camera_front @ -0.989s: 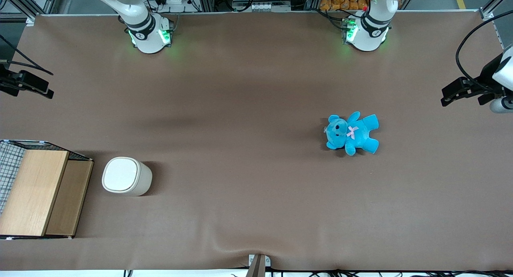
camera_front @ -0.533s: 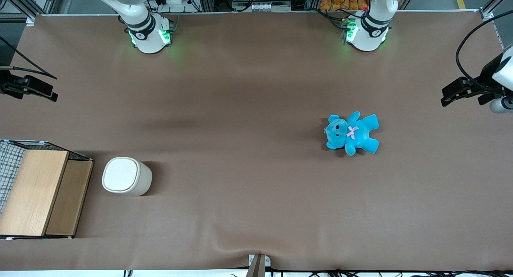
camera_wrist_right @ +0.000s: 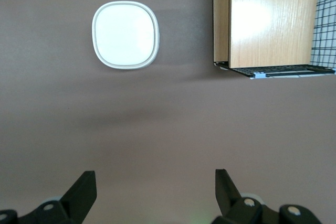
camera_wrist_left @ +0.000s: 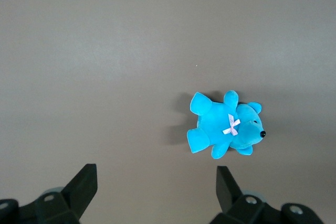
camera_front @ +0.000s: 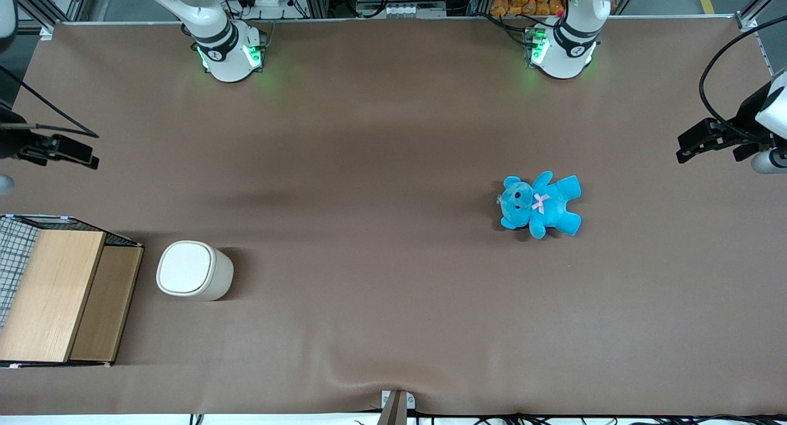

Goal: Open trash can with right arm
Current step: 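Move the right gripper down over the white trash can lid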

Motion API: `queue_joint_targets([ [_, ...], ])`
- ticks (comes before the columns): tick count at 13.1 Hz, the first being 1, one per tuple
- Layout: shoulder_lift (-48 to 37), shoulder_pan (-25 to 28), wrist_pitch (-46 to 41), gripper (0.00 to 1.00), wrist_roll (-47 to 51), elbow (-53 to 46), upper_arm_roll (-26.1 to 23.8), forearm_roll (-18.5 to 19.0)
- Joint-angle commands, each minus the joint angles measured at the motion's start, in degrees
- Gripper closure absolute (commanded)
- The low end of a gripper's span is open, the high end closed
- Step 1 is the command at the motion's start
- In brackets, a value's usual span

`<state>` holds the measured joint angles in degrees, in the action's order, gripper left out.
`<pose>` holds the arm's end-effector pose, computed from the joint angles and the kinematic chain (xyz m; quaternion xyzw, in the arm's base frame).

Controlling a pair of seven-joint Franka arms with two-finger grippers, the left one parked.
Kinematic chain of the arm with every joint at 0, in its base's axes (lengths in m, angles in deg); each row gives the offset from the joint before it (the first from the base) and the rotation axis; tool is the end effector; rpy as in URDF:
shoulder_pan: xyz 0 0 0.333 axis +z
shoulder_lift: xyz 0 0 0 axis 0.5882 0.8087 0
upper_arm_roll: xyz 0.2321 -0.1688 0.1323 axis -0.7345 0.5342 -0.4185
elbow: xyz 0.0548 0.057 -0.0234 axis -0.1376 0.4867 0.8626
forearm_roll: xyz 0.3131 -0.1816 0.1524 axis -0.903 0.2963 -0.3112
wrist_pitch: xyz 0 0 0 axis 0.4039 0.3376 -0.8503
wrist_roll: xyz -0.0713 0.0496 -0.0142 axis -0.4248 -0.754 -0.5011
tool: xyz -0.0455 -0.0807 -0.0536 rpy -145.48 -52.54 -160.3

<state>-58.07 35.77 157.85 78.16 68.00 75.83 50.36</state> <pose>0.5825 -0.0395 0.5816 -0.9972 0.0453 0.0589 0.0059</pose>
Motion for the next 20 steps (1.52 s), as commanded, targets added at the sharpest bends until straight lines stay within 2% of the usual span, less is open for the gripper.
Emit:
queue_joint_targets([
  [1,3.88,-0.18,1.60,0.00,0.16,-2.81,-0.45,-0.43],
  [4,7.39,-0.18,4.76,0.01,2.00,-2.81,-0.45,-2.27],
  [6,9.50,0.08,8.63,0.30,2.09,-2.72,-0.45,-2.45],
  [8,12.05,0.08,9.52,0.54,2.09,-2.81,-0.45,-2.28],
  [10,14.16,-0.01,13.11,0.66,1.92,-3.25,-0.36,-2.19],
  [13,17.50,0.34,14.27,0.99,2.00,-4.38,-0.45,-2.19],
  [16,22.86,0.70,14.45,1.00,1.74,-8.25,-0.45,-2.10],
  [20,26.56,1.31,17.60,1.00,1.30,-8.43,-0.45,-1.75],
])
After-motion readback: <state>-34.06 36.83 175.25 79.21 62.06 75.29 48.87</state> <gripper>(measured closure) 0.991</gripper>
